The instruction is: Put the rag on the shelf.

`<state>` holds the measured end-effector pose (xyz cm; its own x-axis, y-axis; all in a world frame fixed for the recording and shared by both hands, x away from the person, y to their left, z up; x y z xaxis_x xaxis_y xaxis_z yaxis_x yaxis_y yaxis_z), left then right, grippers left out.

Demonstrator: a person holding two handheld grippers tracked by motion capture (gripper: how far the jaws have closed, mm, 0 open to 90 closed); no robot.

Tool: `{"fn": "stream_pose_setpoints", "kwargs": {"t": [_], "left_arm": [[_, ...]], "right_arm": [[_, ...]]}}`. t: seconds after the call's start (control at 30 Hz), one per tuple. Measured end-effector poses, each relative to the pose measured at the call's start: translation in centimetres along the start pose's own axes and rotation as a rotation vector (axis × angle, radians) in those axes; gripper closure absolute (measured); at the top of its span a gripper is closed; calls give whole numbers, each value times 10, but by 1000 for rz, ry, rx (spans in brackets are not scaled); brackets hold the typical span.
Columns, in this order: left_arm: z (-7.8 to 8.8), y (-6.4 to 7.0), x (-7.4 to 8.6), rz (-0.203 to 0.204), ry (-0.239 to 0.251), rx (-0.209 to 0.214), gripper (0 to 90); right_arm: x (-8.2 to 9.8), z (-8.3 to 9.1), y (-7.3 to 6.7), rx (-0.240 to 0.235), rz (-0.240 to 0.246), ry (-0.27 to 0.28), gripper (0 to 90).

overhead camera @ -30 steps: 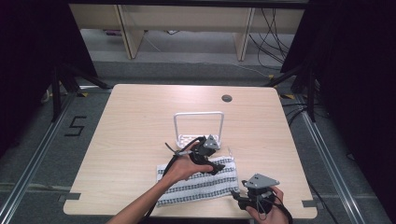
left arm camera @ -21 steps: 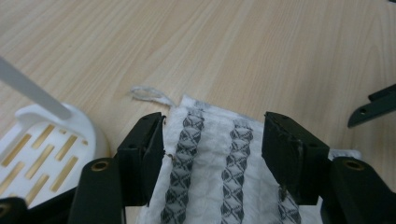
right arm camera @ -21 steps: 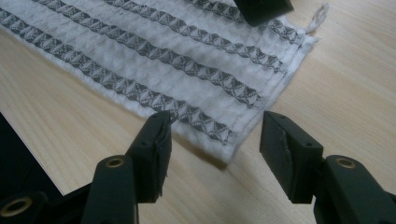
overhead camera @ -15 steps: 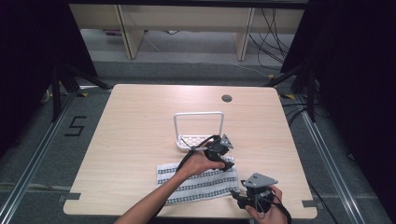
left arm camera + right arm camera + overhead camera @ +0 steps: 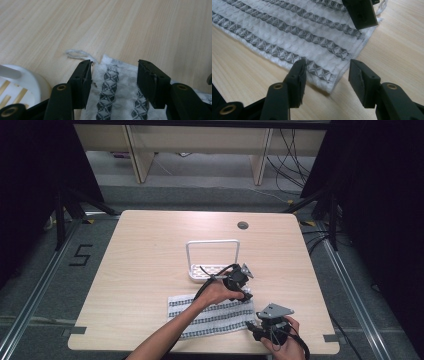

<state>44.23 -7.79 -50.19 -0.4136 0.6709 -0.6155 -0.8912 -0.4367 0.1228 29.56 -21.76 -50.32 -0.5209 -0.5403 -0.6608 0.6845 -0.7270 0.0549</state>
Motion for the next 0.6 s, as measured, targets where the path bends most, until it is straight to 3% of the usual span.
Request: {"fn": "stream_pose_setpoints", "kwargs": {"t": [0.07, 0.3, 0.37, 0.6], "left_arm": [[-1, -1, 0, 10, -6, -2, 462], [-3, 1, 1, -12, -12, -8, 547], [-3, 1, 1, -24, -10, -6, 600], [-3, 6, 2, -33, -14, 10, 773]], "right_arm": [[-1, -1, 0, -3, -8, -4, 498], [0, -6, 5, -9, 14, -7, 543], [1, -6, 4, -18, -11, -23, 574], [2, -8, 8, -42, -27, -28, 713]]}}
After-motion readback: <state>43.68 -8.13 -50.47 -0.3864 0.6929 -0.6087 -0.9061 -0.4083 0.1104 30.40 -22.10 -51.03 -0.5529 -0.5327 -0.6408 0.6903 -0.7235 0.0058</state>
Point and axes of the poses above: each handheld gripper's, and its own axes: z roughly backward along the jaws, x roughly out of its underside, y roughly to its right, the point moved 1 cm from there along -z, roughly forward along the jaws, and after that the axes turned 5 degrees about z, right-handed, at the moved point
